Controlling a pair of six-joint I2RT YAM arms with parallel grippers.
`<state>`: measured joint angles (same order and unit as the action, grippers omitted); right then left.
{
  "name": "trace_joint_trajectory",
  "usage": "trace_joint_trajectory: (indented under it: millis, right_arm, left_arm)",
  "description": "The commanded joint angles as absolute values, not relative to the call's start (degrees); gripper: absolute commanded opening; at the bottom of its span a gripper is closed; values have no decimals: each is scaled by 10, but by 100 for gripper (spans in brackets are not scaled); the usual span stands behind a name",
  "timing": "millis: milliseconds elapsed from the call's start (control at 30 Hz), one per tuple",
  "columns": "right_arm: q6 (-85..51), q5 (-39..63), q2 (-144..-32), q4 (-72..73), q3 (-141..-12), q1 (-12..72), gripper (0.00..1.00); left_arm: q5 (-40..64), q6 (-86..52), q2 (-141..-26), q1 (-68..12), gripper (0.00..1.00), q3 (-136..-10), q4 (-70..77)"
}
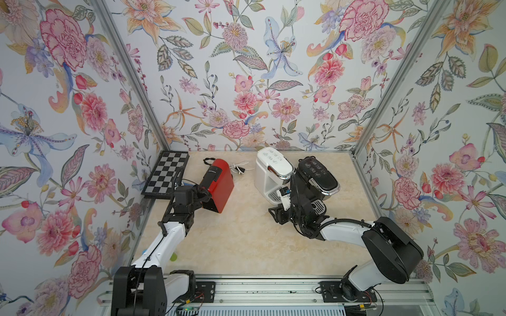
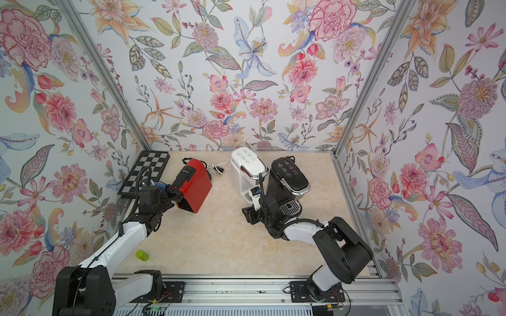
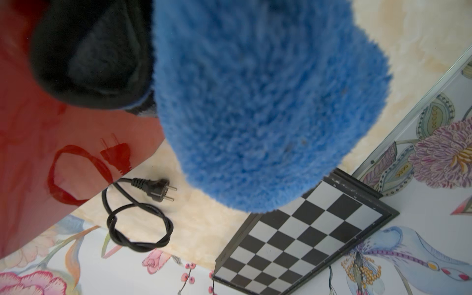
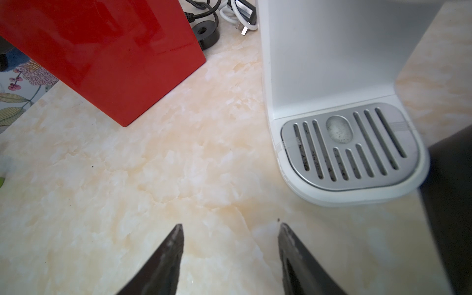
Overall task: Wipe the surface of a coffee machine
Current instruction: Wipe the dirt from the surface of the coffee machine, then place the cleaning item at the center of the board.
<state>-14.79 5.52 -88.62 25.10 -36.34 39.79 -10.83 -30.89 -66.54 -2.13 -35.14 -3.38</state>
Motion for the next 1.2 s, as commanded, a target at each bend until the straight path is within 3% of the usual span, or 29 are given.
trace_joint_trajectory:
  millis: [0,367,600,967,1167]
  right_arm:
    - [-150,57,-893,250,-381,401,60]
    - [-151,61,-904,252,-385,402,60]
    - [-147,53,-904,248,-386,402,60]
    - [-147,54,-905,248,-386,403,60]
    - [-147,55,-909,247,-388,405,60]
  left_arm:
    - [-98,-311,-644,-18,6,-342,-49]
    - [-44,-334,-500,-18,7,-275,-115]
    - [-7,-350,-498,-38,6,-255,-142]
    - [-13,-453,-446,-201,2,-268,-160]
    - [-38,-466,-499,-300,3,-305,-110]
